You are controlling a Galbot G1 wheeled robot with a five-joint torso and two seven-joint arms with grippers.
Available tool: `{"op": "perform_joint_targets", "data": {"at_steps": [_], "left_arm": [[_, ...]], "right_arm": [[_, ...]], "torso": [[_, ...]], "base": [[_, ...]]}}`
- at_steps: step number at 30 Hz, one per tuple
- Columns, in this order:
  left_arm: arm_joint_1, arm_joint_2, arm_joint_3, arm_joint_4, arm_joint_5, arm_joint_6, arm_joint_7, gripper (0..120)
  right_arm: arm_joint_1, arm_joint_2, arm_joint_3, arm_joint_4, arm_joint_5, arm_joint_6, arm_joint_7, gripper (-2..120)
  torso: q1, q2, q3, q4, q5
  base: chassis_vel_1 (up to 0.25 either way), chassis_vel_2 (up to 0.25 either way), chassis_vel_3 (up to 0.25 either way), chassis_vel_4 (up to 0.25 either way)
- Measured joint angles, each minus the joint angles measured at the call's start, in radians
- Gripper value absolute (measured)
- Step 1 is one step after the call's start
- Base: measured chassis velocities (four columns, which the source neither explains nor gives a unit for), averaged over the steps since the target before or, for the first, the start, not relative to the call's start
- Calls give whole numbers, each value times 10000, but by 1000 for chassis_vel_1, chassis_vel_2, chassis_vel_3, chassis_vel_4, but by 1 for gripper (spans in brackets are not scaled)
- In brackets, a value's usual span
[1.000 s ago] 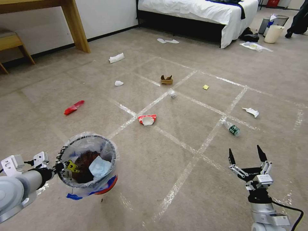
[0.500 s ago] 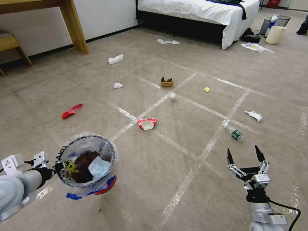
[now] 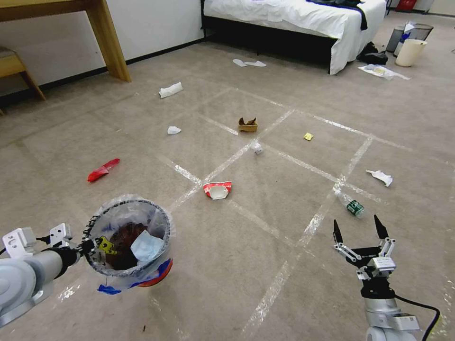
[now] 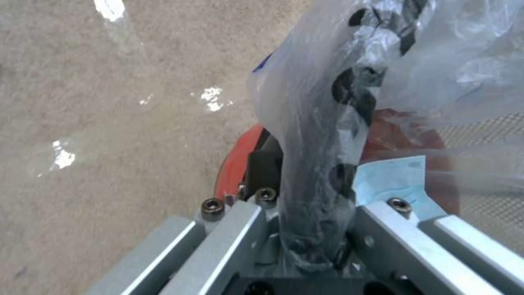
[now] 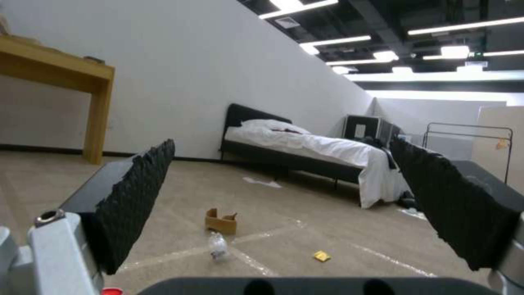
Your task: Pick up the trash bin and place the garbage on the floor into it.
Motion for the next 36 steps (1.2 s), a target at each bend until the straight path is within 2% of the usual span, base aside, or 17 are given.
{"op": "perform_joint_targets", "data": {"at_steps": [36], "left_arm": [[66,-40,-8,-113,4,-17,-65,1]], "right_arm": [[18,-78,42,86,-13,0,9,100]], "torso": [[-1,0,0,0,0]], "base": [[-88,93,97,-93]]}}
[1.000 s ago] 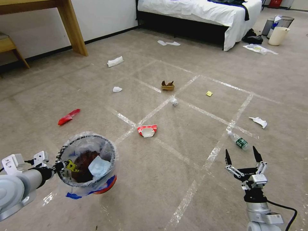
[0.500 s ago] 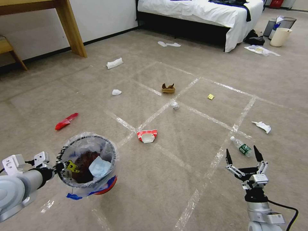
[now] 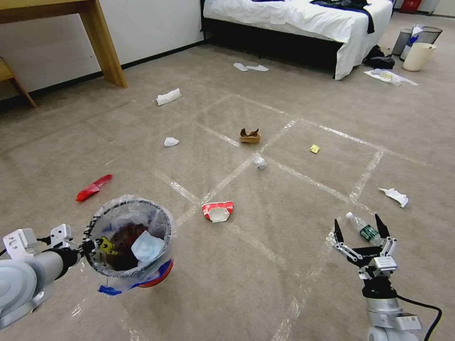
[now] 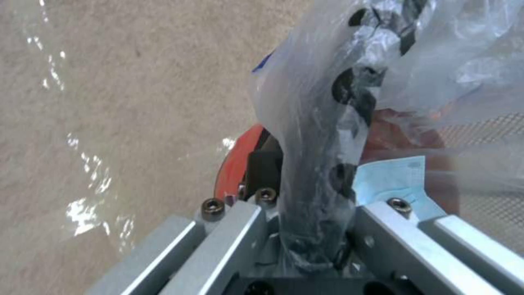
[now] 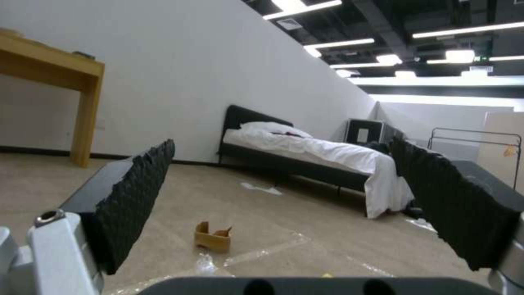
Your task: Pick up the trash bin and place the garbage on the floor into it.
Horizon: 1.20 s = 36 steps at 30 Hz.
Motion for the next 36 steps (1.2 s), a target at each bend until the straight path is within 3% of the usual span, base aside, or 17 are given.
{"op": "perform_joint_targets", "data": {"at_steps": [36], "left_arm": [[14,80,-106,-24,-52,-25,-11,1]], "right_arm": [[147,64,-92,-225,-131,57,-21,100]], "torso": [[1,0,0,-1,1]], "base": [[-114,113,115,-111]]}}
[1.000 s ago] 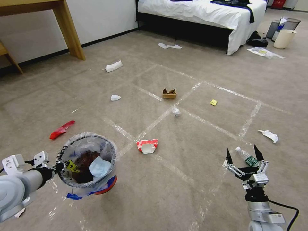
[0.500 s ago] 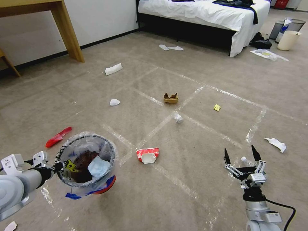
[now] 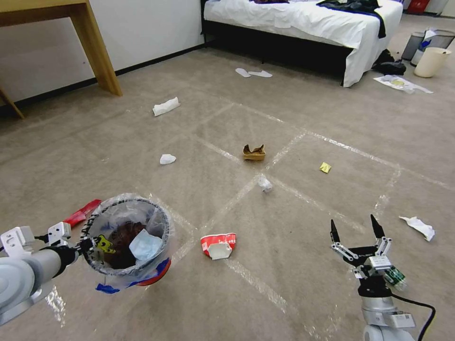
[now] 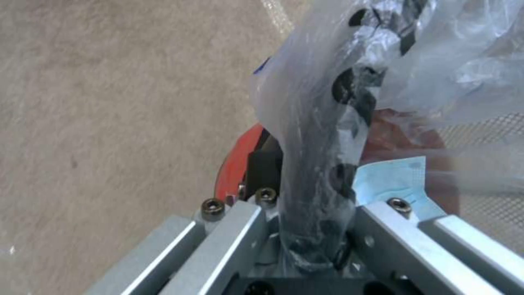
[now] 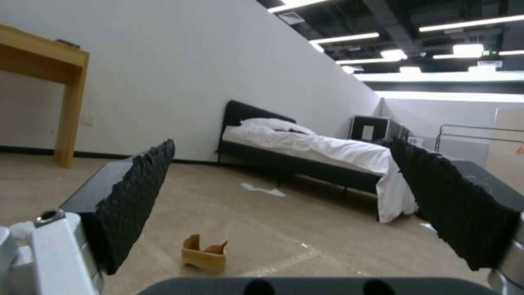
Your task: Pick up the trash bin and place the garbage on the floor into it.
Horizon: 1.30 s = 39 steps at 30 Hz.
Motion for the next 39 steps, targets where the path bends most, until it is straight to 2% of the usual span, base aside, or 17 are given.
{"op": "perform_joint_targets", "data": {"at_steps": [24,32,39], "left_arm": [[127,-6,-120,-174,-39,-12,-37,1],[211,9,-250,-225,-82,-14,-53,1],[210,116,-359,-270,-222,-22,-112,1]], "right_arm": [[-11,-38,6,29,-23,68,-16,100],[278,-131,-60,-212,-481,437,640,100],[471,-300,-41,-193,-415,299,708,100]], "torso": [[0,-1,1,1,0],[0,-1,1,2,1],[-1,0,-1,1,1]], "base": [[-105,102,102,-101],[-81,78,76,-90],[0,0,0,0]]}}
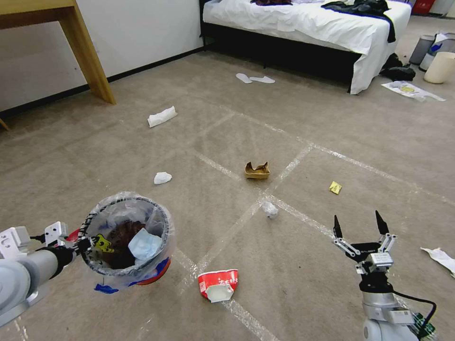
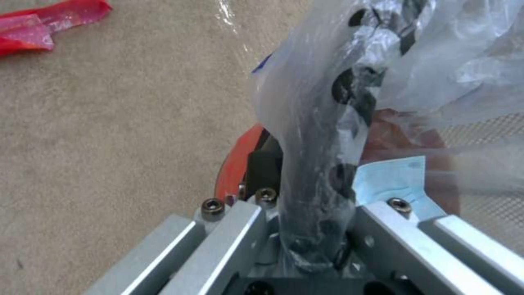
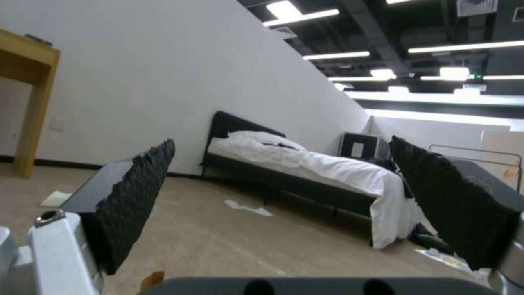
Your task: Pick up the trash bin and place the garbage on the floor into it.
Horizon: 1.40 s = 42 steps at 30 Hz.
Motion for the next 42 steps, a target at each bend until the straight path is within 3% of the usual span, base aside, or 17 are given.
{"op": "perform_joint_targets", "data": {"at_steps": [10,14,16,17,19,20,21,23,24,27,30,32,33,35,36,38,42], "left_arm": [[12,60,-30,-31,-54,-19,-49,1],[58,64,-40,-94,-27,-51,-60,1],[105,-1,-59,-134,2,-60,-69,1],[105,-1,-59,-134,2,-60,-69,1],[187,-100,-107,-135,74,-62,-65,1],[187,-100,-107,-135,74,-62,-65,1],[238,-156,-141,-134,114,-62,-58,1],[297,-266,-191,-135,152,-64,-43,1],[297,-266,-191,-135,152,-64,-43,1],[362,-504,-213,-113,282,-69,-21,1],[367,-570,-214,-84,326,-75,-18,1],[364,-741,-212,-23,393,-92,-16,1],[364,-741,-212,-23,393,-92,-16,1],[372,-868,-211,34,478,-96,14,1],[372,-868,-211,34,478,-96,14,1],[396,-964,-216,103,575,-94,24,1],[375,-983,-247,119,587,-103,23,1]], "right_arm": [[579,-736,-462,-144,-22,-530,339,100],[1048,-1602,-1207,-129,140,-1093,569,100],[1537,-2801,-1932,107,511,-2001,1007,100],[1537,-2801,-1932,107,511,-2001,1007,100],[2285,-4326,-2940,203,1214,-2941,1366,100],[2285,-4326,-2940,203,1214,-2941,1366,100],[2729,-4869,-3414,153,1609,-3236,1346,100],[3509,-5717,-4214,-77,2648,-3738,461,100],[3509,-5717,-4214,-77,2648,-3738,461,100],[5014,-7201,-5961,-913,3957,-4375,-2192,100],[5470,-7536,-6551,-1211,4039,-4510,-2885,100],[7161,-8029,-8644,-1953,4000,-4692,-4083,100],[7161,-8029,-8644,-1953,4000,-4692,-4083,100],[8750,-7901,-10464,-2441,3982,-4970,-4752,100],[8750,-7901,-10464,-2441,3982,-4970,-4752,100],[10363,-7295,-12429,-3042,3862,-5368,-5589,100],[11815,-6691,-13907,-3674,3729,-5451,-6125,100]], "torso": [[0,0,1,-1,0],[0,0,2,0,2],[0,0,2,0,1],[0,0,2,0,1],[1,-1,2,-1,-2],[1,-1,2,-1,-2],[1,0,2,0,-1],[1,0,3,7,1],[1,0,3,7,1],[1,0,2,2,-3],[2,0,4,-1,4],[2,0,3,-7,-1],[2,0,3,-7,-1],[1,1,2,1,-3],[1,1,2,1,-3],[2,1,4,3,5],[1,1,2,2,-5]], "base": [[0,0,0,0],[0,0,0,0],[0,0,0,0],[0,0,0,0],[0,0,0,0],[0,0,0,0],[0,0,0,0],[0,0,0,0],[0,0,0,0],[0,0,0,0],[0,0,0,0],[0,0,0,0],[0,0,0,0],[0,0,0,0],[0,0,0,0],[0,0,0,0],[0,0,0,0]]}}
